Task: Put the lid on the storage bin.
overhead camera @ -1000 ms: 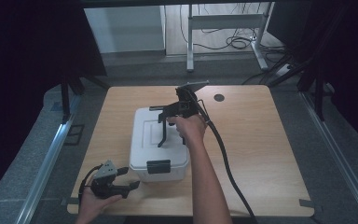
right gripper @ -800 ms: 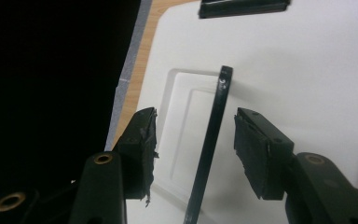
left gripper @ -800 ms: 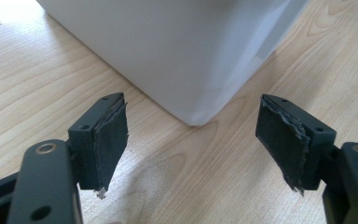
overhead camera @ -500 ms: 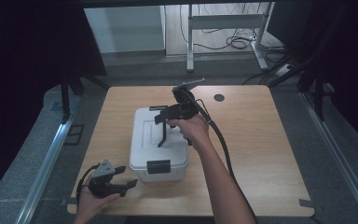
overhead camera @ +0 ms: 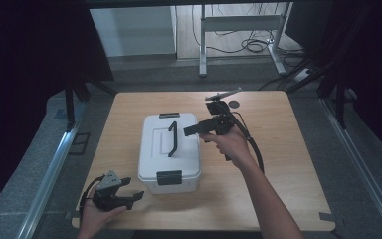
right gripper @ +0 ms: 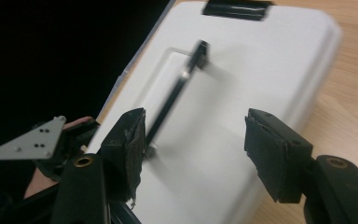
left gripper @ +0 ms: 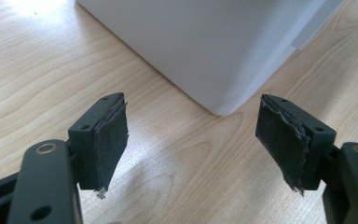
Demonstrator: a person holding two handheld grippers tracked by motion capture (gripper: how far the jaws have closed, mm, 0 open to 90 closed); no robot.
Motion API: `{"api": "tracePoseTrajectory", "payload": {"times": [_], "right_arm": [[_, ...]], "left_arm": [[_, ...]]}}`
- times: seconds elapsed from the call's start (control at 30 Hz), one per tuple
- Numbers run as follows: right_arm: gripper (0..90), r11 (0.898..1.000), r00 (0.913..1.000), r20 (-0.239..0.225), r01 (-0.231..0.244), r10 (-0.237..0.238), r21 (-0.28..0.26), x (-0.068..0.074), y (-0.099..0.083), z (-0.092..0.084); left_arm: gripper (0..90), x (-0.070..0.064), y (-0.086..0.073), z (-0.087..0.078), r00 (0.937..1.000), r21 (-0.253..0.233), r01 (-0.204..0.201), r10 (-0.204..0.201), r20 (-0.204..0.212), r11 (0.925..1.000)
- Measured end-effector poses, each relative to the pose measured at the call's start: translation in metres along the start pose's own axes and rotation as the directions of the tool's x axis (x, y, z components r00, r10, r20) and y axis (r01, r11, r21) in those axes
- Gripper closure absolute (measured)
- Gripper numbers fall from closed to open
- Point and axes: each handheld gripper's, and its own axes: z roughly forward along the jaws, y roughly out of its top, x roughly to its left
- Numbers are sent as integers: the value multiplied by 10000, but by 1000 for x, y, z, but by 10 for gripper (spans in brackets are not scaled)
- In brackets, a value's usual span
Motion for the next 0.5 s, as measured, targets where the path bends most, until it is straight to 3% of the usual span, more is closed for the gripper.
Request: {"api": "tracePoseTrajectory", "payload": {"times": [0.1,0.13,0.17,0.33,0.5], "right_arm": [[392,9999,9999,144,-44,46,-149,-17,-15,-13],[391,9995,9997,204,-92,98,-301,-30,-26,-24],[391,9995,9997,204,-92,98,-301,-30,-26,-24],[372,9966,9998,150,-145,158,-806,-65,-61,-43],[368,9934,9997,136,-200,217,-1132,-84,-84,-46]], "left_arm": [[254,-2,1,-1,10000,-25,-44,44,14,10000],[254,-2,1,-1,10000,-6,-40,40,-10,10000],[254,-2,1,-1,10000,-6,-40,40,-10,10000],[254,0,0,-2,10000,-1,34,-34,-75,10000],[254,0,0,-2,9999,12,99,-98,-131,10000]]}}
